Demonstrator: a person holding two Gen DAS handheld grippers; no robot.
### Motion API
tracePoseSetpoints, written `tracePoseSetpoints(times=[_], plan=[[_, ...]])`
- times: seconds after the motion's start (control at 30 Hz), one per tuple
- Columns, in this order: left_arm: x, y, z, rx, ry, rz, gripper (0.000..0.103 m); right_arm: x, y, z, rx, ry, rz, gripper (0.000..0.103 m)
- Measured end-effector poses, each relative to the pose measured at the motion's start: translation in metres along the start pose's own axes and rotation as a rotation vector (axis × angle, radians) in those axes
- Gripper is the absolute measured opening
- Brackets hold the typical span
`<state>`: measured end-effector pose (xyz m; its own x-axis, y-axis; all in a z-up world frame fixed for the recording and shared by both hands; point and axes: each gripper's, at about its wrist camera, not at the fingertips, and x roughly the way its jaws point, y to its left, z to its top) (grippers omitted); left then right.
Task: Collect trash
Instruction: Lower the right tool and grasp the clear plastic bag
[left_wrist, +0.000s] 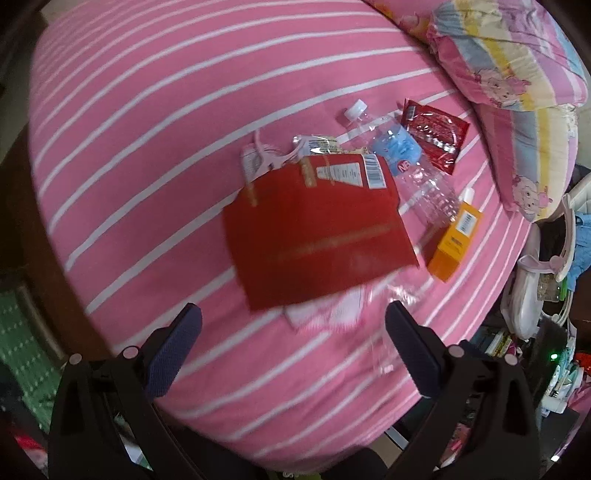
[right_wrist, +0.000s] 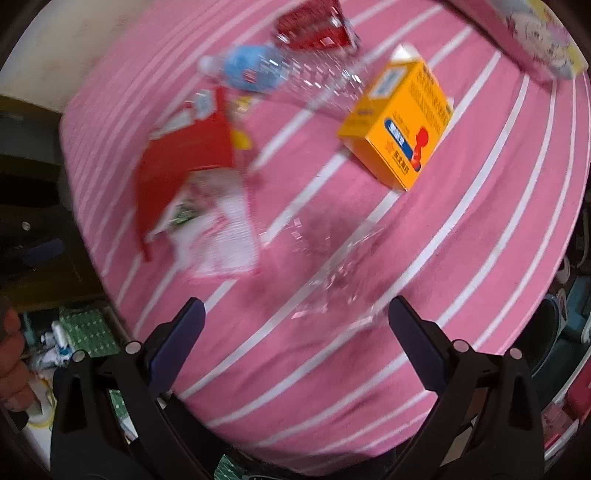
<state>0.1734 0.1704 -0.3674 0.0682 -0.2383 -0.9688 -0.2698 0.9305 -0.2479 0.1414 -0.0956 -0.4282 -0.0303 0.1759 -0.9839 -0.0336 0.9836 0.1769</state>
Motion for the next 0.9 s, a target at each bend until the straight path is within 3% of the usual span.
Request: tracePoseSetpoints(times=[0.27,0.37,0.4,0.5,0.57,0.6,0.63,0.73,0.9], plan=[[0.076,-0.013,0.028,0.024,0.060,-0.005,0.096,0.073,-0.011,0.014,-0.010,0.065,-0.029,0.095],[0.091,-0.013,0.029,0.026,0.077,-0.001,0.096,0.090,-0.014,0.013,-0.004,0.098,-0.038,0.082],[0.095,-0.011,0.029,0.024,0.079,0.002,0.093,0.097,-0.015,0.012,-0.003,0.115,-0.035,0.073],[0.091,-0.008,0.027,0.017,0.062,-0.003,0.076,0.101,-0.018,0.008,-0.013,0.114,-0.060,0.060],[0.083,-0.005,0.026,0.009,0.052,-0.018,0.055,0.097,-0.023,0.007,0.005,0.106,-0.052,0.040],[0.080,-0.004,0.026,0.005,0.053,-0.023,0.041,0.093,-0.028,0.004,0.020,0.104,-0.039,0.025],[0.077,-0.002,0.025,-0.003,0.060,-0.035,0.025,0.091,-0.031,0.002,0.036,0.104,-0.018,0.019],[0.071,0.003,0.024,-0.019,0.069,-0.064,0.001,0.081,-0.035,-0.004,0.041,0.098,0.005,0.014],[0.049,0.008,0.016,-0.050,0.051,-0.139,0.000,0.052,-0.032,-0.013,0.029,0.056,0.045,0.012]])
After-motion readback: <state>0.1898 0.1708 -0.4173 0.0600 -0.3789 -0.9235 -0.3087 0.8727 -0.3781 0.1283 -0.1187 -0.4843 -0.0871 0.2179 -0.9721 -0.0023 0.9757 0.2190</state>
